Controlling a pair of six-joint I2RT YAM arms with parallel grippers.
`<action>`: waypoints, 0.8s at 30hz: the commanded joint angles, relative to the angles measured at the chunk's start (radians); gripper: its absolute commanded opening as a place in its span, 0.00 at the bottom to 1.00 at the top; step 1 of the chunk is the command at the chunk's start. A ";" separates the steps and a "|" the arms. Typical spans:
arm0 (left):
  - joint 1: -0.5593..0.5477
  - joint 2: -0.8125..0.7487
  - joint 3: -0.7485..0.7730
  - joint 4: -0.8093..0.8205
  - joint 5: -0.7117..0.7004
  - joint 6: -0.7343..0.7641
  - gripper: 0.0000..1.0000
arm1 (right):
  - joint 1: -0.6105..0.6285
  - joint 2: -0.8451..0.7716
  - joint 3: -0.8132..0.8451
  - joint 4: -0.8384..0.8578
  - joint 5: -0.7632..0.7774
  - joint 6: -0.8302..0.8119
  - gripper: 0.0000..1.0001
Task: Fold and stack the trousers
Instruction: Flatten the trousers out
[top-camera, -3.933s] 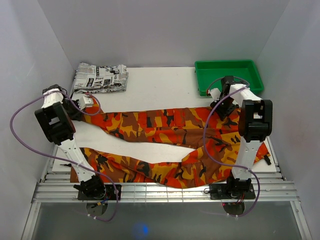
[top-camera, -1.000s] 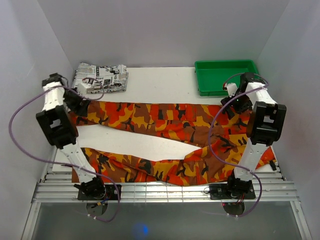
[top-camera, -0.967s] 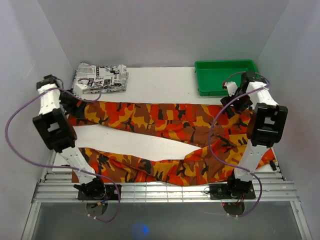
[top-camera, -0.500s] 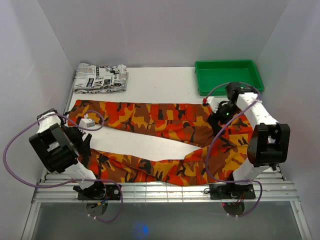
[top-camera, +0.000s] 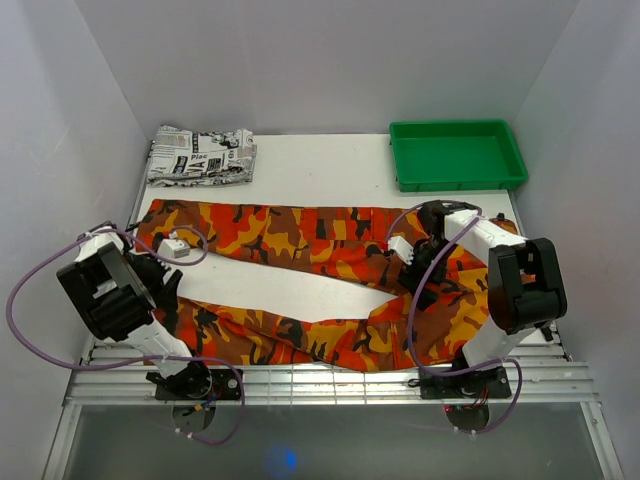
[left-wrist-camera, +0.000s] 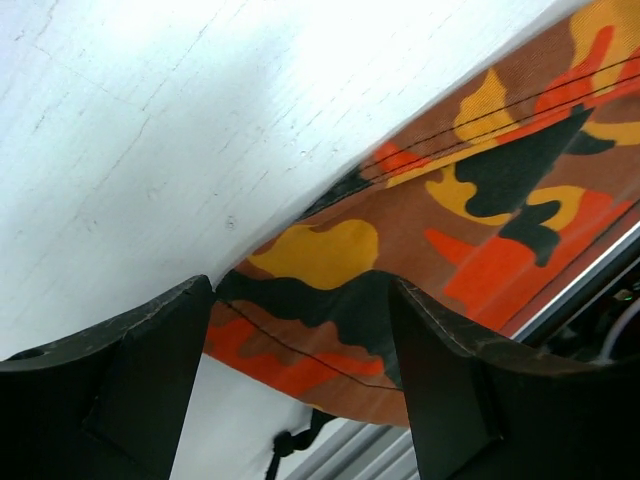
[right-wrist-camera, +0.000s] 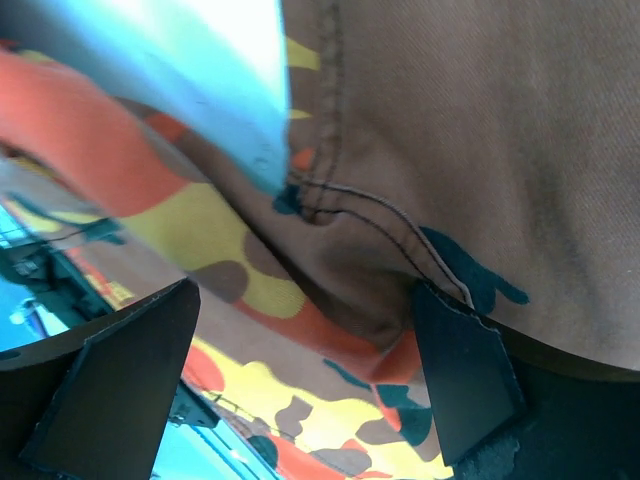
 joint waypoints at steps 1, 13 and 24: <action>-0.012 -0.030 -0.030 0.043 -0.021 0.099 0.82 | 0.002 0.029 -0.028 0.069 0.059 0.003 0.92; -0.069 -0.077 -0.048 0.034 -0.083 0.185 0.00 | -0.006 0.055 -0.008 0.099 0.063 0.036 0.90; -0.068 -0.024 0.741 0.032 0.235 -0.140 0.00 | -0.115 0.095 0.067 0.116 0.088 0.069 0.89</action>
